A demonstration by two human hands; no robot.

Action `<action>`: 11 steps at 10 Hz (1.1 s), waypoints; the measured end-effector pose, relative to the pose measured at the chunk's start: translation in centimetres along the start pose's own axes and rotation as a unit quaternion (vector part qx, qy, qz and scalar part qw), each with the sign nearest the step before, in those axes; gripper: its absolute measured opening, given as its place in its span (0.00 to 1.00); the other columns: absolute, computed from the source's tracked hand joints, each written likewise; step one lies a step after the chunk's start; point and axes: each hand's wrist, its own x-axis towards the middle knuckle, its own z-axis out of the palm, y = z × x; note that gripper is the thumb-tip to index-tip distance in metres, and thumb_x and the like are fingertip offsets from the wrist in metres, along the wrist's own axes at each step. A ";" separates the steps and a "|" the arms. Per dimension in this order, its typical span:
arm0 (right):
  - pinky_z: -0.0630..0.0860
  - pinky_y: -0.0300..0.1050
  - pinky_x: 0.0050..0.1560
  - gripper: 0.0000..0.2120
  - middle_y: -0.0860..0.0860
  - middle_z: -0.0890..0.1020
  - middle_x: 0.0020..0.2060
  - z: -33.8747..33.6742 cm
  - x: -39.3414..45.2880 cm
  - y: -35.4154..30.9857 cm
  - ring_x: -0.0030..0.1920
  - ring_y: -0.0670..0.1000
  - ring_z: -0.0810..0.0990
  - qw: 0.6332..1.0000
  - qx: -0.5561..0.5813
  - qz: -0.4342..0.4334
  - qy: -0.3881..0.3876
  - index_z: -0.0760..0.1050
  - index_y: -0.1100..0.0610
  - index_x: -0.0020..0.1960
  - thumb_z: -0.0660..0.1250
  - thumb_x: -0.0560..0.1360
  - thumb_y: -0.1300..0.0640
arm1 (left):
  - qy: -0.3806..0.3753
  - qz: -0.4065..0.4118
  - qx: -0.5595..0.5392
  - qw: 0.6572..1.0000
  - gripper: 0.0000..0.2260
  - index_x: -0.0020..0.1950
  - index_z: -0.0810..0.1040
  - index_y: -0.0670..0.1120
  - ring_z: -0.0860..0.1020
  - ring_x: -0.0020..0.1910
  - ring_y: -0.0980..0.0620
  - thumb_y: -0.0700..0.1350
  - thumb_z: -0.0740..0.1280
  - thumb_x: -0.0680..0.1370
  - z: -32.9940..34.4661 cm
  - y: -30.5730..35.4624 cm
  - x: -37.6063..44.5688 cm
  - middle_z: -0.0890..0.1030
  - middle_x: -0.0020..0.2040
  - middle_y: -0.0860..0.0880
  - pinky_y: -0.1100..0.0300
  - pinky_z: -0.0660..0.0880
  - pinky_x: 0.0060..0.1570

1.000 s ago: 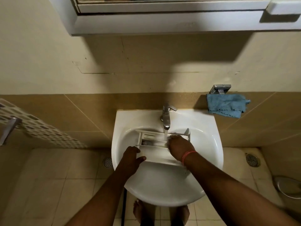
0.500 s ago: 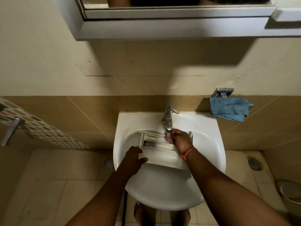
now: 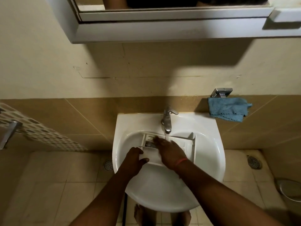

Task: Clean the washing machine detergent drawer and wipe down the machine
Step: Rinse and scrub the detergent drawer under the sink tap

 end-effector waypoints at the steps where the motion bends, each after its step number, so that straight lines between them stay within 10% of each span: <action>1: 0.64 0.50 0.72 0.27 0.56 0.68 0.73 -1.2 -3.0 3.5 0.72 0.57 0.67 0.994 -0.083 0.061 -0.024 0.57 0.56 0.77 0.56 0.79 0.56 | -0.010 -0.002 -0.001 1.000 0.19 0.63 0.73 0.43 0.72 0.56 0.52 0.50 0.72 0.76 0.0 -0.3 0.2 0.73 0.60 0.46 0.66 0.66 0.55; 2: 0.66 0.53 0.69 0.25 0.59 0.72 0.68 -2.2 -3.1 4.5 0.67 0.60 0.71 0.985 -0.163 0.058 -0.018 0.64 0.61 0.73 0.58 0.77 0.56 | -0.003 -0.002 -0.011 1.000 0.19 0.61 0.74 0.44 0.72 0.53 0.53 0.50 0.73 0.75 -0.1 0.1 0.3 0.73 0.58 0.48 0.64 0.68 0.54; 3: 0.71 0.51 0.63 0.18 0.62 0.77 0.56 -1.6 -1.2 3.3 0.57 0.61 0.77 0.994 0.009 0.068 0.089 0.75 0.65 0.59 0.58 0.73 0.60 | -0.001 -0.004 -0.006 1.000 0.19 0.61 0.73 0.44 0.72 0.54 0.52 0.49 0.73 0.74 -0.5 0.0 0.4 0.73 0.59 0.47 0.63 0.69 0.55; 4: 0.70 0.41 0.54 0.11 0.60 0.76 0.50 -1.8 0.7 0.8 0.50 0.58 0.75 0.908 0.348 0.177 0.154 0.76 0.64 0.54 0.61 0.74 0.69 | -0.003 -0.004 0.000 1.000 0.19 0.60 0.73 0.44 0.73 0.55 0.51 0.49 0.74 0.74 -0.9 -0.7 0.3 0.74 0.59 0.47 0.64 0.69 0.55; 5: 0.79 0.45 0.54 0.10 0.62 0.77 0.52 -3.0 2.0 -1.1 0.53 0.58 0.77 0.539 0.792 0.268 0.105 0.73 0.70 0.55 0.58 0.76 0.76 | -0.001 -0.012 0.001 1.000 0.19 0.61 0.73 0.44 0.74 0.57 0.50 0.49 0.73 0.74 -0.9 -1.0 0.0 0.74 0.60 0.47 0.63 0.69 0.55; 6: 0.81 0.49 0.53 0.14 0.66 0.78 0.51 -3.6 2.0 -1.2 0.52 0.61 0.80 0.417 0.869 0.253 0.077 0.73 0.72 0.55 0.53 0.76 0.79 | 0.006 -0.019 -0.007 1.000 0.19 0.61 0.73 0.44 0.74 0.58 0.49 0.49 0.73 0.75 -0.8 -0.9 -0.1 0.73 0.60 0.47 0.62 0.69 0.57; 7: 0.80 0.37 0.50 0.14 0.67 0.78 0.51 -4.4 0.9 -0.3 0.44 0.48 0.82 0.779 0.591 0.208 -0.022 0.76 0.72 0.56 0.56 0.75 0.77 | 0.009 -0.018 -0.010 1.000 0.19 0.62 0.73 0.44 0.74 0.58 0.50 0.49 0.73 0.75 -0.8 -0.8 -0.2 0.73 0.60 0.47 0.62 0.69 0.57; 8: 0.73 0.43 0.60 0.17 0.59 0.79 0.59 -4.9 -1.0 0.7 0.59 0.52 0.79 0.979 0.054 0.090 -0.176 0.74 0.59 0.65 0.59 0.77 0.64 | 0.012 -0.016 -0.013 1.000 0.20 0.62 0.73 0.43 0.73 0.57 0.50 0.49 0.73 0.75 -0.7 -0.7 -0.2 0.73 0.60 0.46 0.63 0.68 0.57; 10: 0.74 0.49 0.62 0.21 0.55 0.78 0.63 -4.3 0.0 -2.6 0.62 0.58 0.77 0.975 0.054 0.110 -0.184 0.73 0.54 0.66 0.59 0.74 0.61 | 0.007 -0.022 0.001 1.000 0.19 0.63 0.73 0.43 0.73 0.59 0.50 0.49 0.72 0.76 -0.1 -0.8 -0.3 0.73 0.62 0.46 0.64 0.67 0.57; 11: 0.73 0.48 0.58 0.17 0.56 0.81 0.54 -6.6 -0.5 0.0 0.56 0.58 0.79 0.996 -0.025 0.087 -0.005 0.79 0.56 0.58 0.60 0.72 0.61 | 0.005 -0.014 0.005 1.000 0.19 0.63 0.73 0.43 0.74 0.60 0.49 0.49 0.72 0.76 -0.2 -0.9 -0.1 0.73 0.62 0.46 0.62 0.68 0.59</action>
